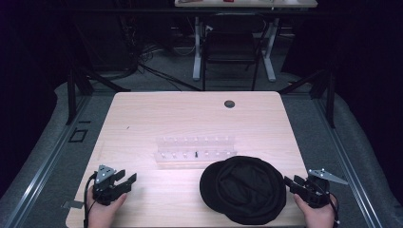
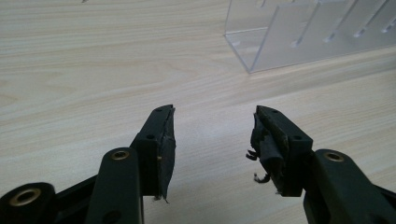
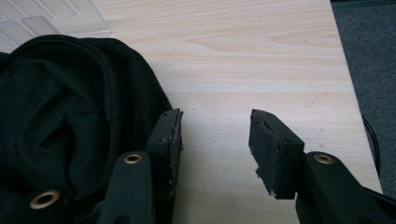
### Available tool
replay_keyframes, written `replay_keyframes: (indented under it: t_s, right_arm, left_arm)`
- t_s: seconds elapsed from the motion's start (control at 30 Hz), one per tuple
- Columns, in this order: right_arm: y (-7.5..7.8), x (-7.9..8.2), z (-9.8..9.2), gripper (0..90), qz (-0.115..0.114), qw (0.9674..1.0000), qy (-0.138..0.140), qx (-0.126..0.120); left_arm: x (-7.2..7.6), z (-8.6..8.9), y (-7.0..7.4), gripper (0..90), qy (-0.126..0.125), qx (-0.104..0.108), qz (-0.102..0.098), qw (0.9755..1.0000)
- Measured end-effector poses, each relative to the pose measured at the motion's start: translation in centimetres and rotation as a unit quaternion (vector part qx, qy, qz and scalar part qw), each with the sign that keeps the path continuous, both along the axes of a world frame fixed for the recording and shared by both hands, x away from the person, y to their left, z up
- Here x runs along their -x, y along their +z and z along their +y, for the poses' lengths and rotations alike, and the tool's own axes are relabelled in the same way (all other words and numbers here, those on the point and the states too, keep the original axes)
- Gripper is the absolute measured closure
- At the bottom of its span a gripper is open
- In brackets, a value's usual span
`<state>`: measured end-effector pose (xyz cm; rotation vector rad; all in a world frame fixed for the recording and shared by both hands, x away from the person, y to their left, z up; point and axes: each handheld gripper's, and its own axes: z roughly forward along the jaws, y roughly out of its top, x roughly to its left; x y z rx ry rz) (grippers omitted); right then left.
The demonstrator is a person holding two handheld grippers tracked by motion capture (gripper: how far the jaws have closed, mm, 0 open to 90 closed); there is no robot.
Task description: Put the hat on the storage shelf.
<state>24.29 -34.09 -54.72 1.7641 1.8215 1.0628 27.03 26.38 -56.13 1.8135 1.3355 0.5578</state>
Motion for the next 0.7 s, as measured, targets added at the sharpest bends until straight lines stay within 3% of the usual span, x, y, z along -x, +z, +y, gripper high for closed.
replay_keyframes:
  t_s: [0.23, 0.4, 0.57, 0.7]
  right_arm:
    - [0.4, 0.1, 0.1, 48.5, -0.006, 0.9999, -0.01, 0.005]
    - [0.9, 0.4, 0.1, 56.8, 0.008, 0.9998, -0.013, -0.009]
    - [2.0, 0.2, 0.5, 56.8, 0.026, 0.9996, -0.008, 0.004]
    - [2.8, -0.3, 0.8, 58.3, 0.045, 0.999, 0.003, -0.003]
  left_arm:
    - [0.0, 0.0, 0.1, 44.6, 0.0, 0.002, -0.001, 1.0]
    - [0.1, -0.1, 0.1, 44.0, -0.004, 0.004, -0.002, 1.0]
    - [0.5, -0.5, 0.2, 43.8, -0.012, -0.003, -0.004, 0.9999]
    - [0.4, -0.6, 0.2, 43.6, -0.016, -0.006, -0.004, 0.9998]
